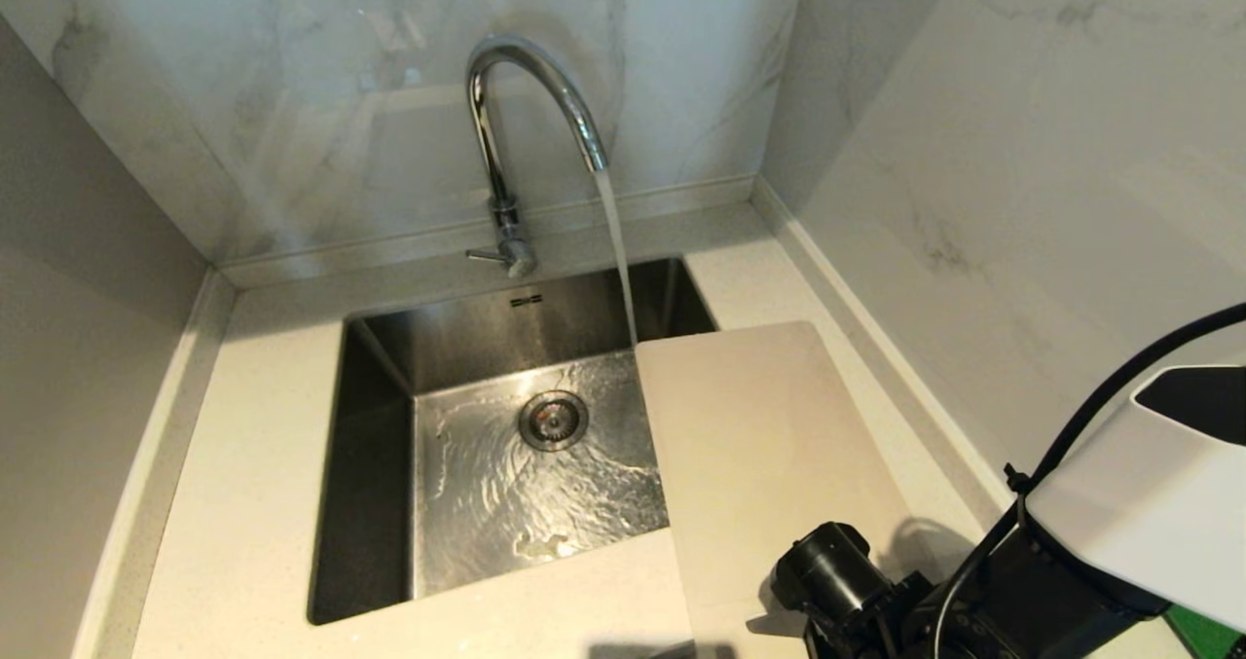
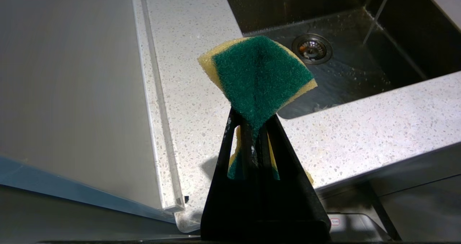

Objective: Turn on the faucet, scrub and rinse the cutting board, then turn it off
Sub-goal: Pick up the cutting board

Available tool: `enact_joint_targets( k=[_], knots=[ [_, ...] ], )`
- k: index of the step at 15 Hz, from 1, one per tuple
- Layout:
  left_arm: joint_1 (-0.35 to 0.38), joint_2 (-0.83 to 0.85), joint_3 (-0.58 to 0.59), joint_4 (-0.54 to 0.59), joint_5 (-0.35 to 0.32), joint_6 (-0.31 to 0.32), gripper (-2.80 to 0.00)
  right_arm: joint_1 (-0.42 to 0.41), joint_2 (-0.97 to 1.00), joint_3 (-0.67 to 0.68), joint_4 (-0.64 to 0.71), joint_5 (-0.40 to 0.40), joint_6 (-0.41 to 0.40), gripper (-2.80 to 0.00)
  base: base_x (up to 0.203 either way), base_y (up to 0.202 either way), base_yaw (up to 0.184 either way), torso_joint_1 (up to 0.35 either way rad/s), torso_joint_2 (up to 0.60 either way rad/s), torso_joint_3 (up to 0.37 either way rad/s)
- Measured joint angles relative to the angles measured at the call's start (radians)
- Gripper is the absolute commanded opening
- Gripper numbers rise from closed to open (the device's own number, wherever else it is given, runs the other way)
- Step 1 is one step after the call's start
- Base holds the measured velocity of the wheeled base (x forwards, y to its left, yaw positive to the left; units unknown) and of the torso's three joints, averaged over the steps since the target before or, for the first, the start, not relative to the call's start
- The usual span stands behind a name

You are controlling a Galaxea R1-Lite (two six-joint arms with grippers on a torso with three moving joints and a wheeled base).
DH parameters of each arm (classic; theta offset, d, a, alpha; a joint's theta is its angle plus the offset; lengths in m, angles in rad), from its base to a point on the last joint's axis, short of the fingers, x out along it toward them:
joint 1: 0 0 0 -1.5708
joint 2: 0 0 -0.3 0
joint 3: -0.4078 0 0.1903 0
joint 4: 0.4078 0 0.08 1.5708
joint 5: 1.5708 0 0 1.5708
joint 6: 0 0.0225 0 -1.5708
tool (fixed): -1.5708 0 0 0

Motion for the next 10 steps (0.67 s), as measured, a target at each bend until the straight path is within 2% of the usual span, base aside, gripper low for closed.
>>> enact_joint_targets(
  k=[7,10],
  knots=[
    [0.000,0.000,0.000,0.000,0.000,0.000,-2.80,-0.003,0.049,0.048,-0.170,-0.005,-0.010,0.00,0.000,0.000,0.000,0.000,0.00,0.000],
    [0.000,0.000,0.000,0.000,0.000,0.000,-2.80,-0.003,0.057,0.061,-0.182,-0.007,-0.011,0.00,0.000,0.000,0.000,0.000,0.00,0.000]
  ],
)
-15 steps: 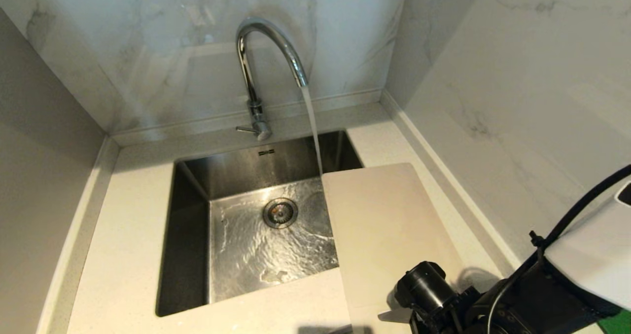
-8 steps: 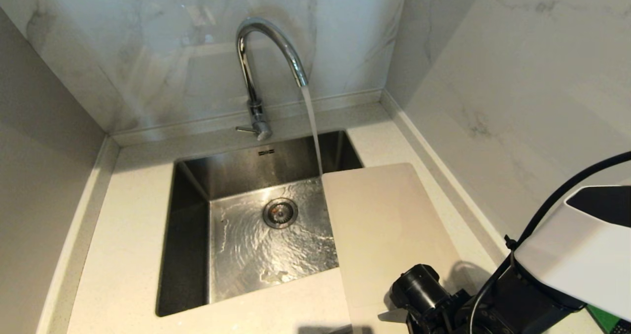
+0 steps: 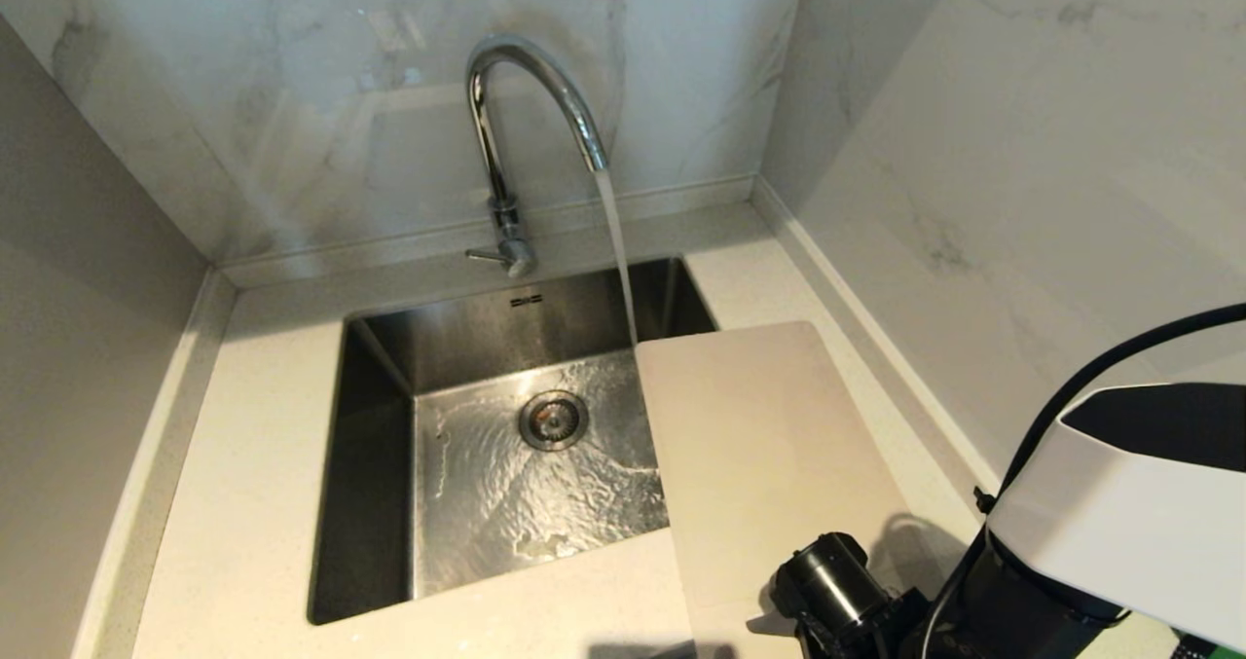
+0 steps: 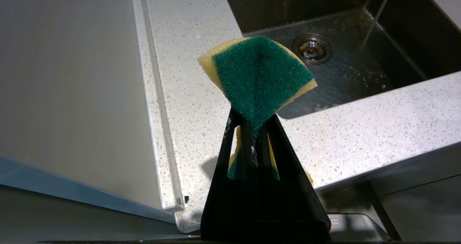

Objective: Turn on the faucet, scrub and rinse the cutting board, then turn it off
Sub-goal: Pick up the cutting board

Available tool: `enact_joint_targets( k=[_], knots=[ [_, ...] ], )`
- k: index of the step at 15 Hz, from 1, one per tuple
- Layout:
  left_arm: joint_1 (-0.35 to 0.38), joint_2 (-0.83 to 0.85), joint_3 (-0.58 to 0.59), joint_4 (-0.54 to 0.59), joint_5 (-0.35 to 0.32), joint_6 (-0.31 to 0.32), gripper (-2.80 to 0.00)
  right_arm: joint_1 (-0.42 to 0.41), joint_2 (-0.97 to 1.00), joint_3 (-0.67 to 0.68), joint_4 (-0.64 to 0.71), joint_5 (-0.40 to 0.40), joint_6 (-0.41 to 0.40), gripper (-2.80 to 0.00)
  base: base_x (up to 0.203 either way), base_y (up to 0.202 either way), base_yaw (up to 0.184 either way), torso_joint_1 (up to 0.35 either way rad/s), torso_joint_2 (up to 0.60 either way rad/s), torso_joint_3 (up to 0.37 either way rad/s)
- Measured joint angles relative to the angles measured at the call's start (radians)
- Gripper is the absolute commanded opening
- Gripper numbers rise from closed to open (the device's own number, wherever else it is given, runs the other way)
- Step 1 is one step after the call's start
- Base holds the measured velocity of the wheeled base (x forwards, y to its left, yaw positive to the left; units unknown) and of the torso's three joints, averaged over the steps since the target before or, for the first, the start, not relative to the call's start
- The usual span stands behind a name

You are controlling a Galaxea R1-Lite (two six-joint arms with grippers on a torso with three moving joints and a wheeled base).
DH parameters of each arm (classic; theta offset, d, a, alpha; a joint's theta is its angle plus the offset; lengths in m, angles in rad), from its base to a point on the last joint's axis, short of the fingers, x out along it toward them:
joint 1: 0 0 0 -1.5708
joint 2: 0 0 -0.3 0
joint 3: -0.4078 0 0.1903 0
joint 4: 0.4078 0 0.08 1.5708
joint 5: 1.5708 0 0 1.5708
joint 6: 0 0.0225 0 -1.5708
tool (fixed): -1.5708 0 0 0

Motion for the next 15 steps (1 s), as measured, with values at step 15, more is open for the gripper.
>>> enact_joint_targets(
  k=[15],
  knots=[
    [0.000,0.000,0.000,0.000,0.000,0.000,-2.80,0.000,0.004,0.002,-0.004,-0.053,-0.009,0.00,0.000,0.000,0.000,0.000,0.00,0.000]
  ],
)
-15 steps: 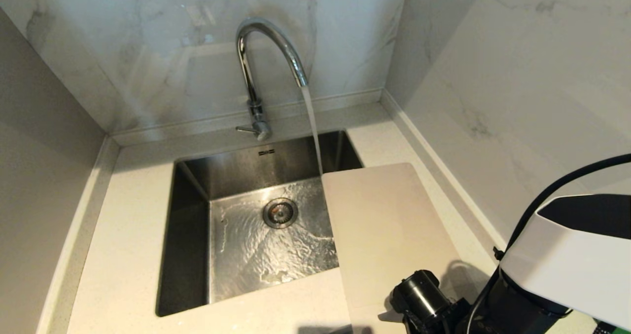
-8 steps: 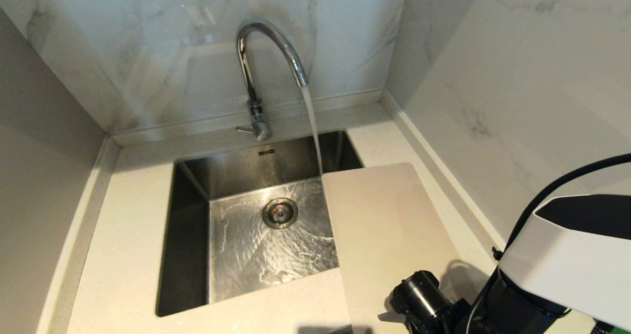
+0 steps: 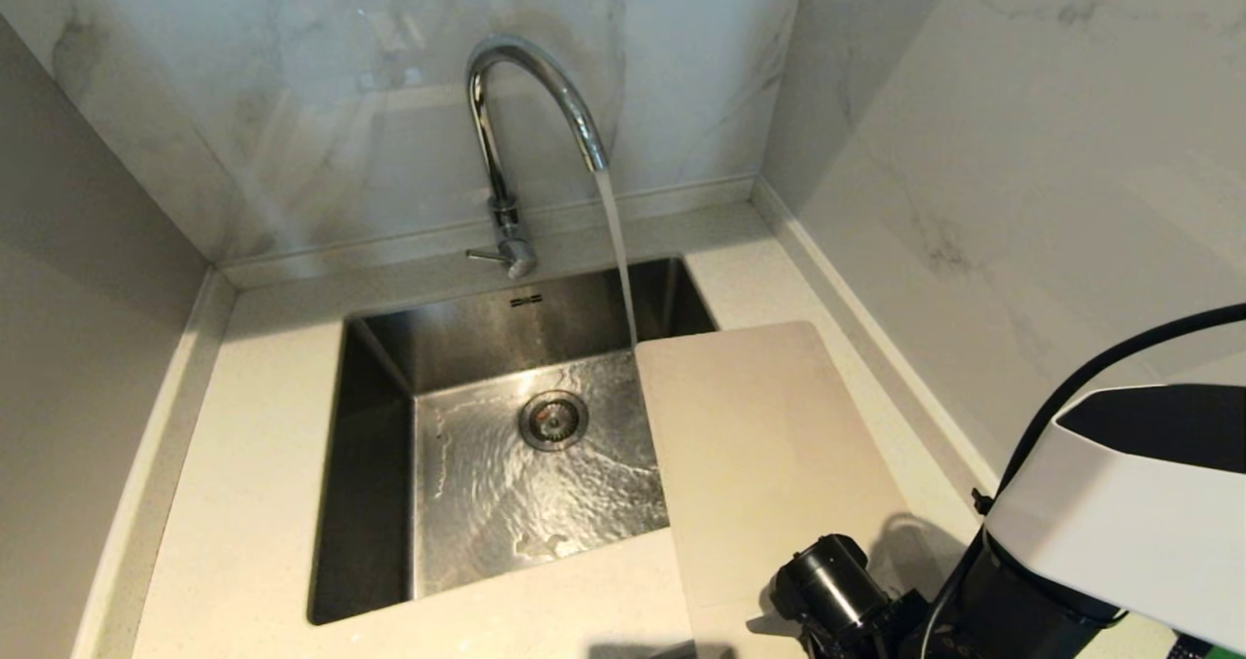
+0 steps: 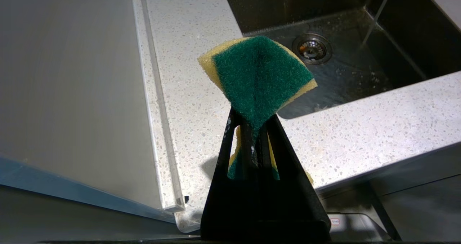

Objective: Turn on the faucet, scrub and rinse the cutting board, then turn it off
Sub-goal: Pick up the cutting board

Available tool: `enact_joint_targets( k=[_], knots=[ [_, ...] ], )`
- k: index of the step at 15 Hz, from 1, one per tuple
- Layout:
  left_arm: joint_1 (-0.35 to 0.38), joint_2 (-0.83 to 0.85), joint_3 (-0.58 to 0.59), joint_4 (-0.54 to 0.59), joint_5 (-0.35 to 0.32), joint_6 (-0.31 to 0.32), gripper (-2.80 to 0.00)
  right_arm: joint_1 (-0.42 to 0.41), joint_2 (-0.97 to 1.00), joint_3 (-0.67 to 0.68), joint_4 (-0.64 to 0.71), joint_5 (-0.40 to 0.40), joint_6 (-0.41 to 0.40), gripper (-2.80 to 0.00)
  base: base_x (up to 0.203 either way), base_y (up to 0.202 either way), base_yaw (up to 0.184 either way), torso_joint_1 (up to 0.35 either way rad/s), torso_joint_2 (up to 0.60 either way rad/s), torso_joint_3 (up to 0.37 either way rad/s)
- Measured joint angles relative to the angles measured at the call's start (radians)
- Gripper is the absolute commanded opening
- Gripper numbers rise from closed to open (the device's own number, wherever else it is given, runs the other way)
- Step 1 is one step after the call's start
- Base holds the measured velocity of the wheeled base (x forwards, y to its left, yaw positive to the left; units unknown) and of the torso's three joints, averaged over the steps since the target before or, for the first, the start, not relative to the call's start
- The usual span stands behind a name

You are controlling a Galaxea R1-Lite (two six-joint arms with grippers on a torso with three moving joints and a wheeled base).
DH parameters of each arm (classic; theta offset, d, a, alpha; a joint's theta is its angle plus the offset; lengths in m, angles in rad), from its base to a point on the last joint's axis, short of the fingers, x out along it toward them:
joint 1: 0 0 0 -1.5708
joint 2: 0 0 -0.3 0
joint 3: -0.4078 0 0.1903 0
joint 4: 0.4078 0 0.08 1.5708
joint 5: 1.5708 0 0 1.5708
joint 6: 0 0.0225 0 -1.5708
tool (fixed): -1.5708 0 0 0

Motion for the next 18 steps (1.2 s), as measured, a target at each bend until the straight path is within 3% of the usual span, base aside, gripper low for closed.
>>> enact_joint_targets(
  k=[4,18],
  knots=[
    [0.000,0.000,0.000,0.000,0.000,-0.001,-2.80,0.000,0.014,0.023,-0.089,0.000,0.000,0.00,0.000,0.000,0.000,0.000,0.00,0.000],
    [0.000,0.000,0.000,0.000,0.000,-0.001,-2.80,0.000,0.022,0.041,-0.100,-0.002,0.000,0.00,0.000,0.000,0.000,0.000,0.00,0.000]
  ],
)
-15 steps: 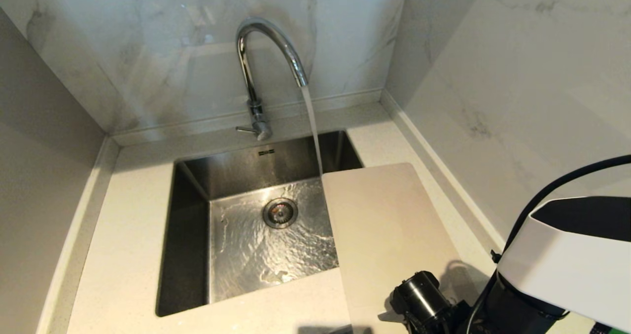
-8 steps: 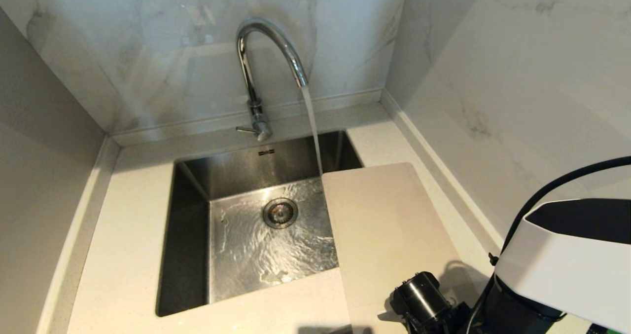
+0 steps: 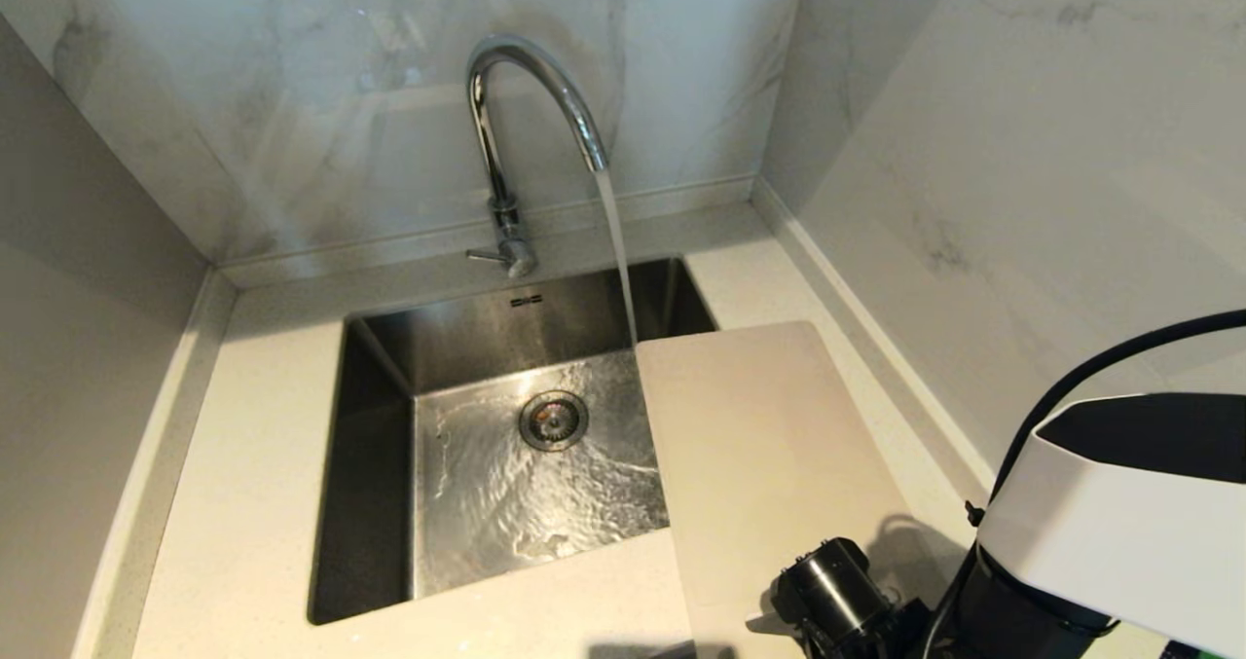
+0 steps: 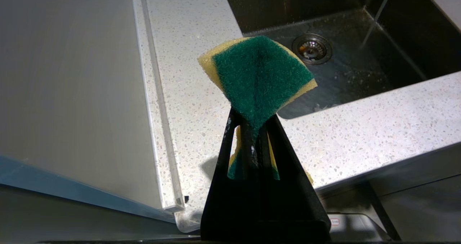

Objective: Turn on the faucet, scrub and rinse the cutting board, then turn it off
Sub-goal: Pick up the cutting board

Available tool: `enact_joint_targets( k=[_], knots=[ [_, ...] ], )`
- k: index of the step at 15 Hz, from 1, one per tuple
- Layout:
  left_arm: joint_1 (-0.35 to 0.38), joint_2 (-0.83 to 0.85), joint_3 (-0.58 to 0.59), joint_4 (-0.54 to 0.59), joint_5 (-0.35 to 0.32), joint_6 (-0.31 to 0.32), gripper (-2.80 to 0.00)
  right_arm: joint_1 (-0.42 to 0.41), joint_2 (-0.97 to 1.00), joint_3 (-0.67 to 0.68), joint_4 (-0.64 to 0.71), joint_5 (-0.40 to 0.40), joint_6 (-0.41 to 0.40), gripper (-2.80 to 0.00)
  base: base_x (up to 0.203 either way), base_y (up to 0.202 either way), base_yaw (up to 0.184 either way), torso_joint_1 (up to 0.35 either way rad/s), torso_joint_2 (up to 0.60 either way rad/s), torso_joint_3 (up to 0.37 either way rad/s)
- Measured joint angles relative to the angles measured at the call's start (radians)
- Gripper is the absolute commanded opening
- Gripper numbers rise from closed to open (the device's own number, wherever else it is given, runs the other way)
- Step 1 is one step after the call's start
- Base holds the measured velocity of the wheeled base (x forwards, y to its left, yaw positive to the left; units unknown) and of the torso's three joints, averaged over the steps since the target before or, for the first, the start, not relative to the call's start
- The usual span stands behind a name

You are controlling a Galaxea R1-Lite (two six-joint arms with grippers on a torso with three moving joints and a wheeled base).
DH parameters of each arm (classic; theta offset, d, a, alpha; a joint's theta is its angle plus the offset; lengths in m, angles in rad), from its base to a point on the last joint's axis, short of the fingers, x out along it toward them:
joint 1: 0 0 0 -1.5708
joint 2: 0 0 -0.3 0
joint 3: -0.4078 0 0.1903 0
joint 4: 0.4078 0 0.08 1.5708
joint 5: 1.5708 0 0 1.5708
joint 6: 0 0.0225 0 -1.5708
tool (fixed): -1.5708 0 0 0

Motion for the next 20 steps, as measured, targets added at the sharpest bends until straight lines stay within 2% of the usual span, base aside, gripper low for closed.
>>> enact_joint_targets(
  k=[4,5,20],
  knots=[
    [0.000,0.000,0.000,0.000,0.001,0.000,-2.80,0.000,0.001,0.002,0.001,0.000,0.001,0.00,0.000,0.000,0.000,0.000,0.00,0.000],
    [0.000,0.000,0.000,0.000,0.000,-0.001,-2.80,0.000,0.001,0.002,0.001,0.000,0.001,-2.80,0.000,0.000,0.000,0.000,0.00,0.000],
    [0.000,0.000,0.000,0.000,0.001,-0.001,-2.80,0.003,-0.009,0.012,0.002,-0.025,0.003,-2.80,0.000,0.000,0.000,0.000,0.00,0.000]
  ],
)
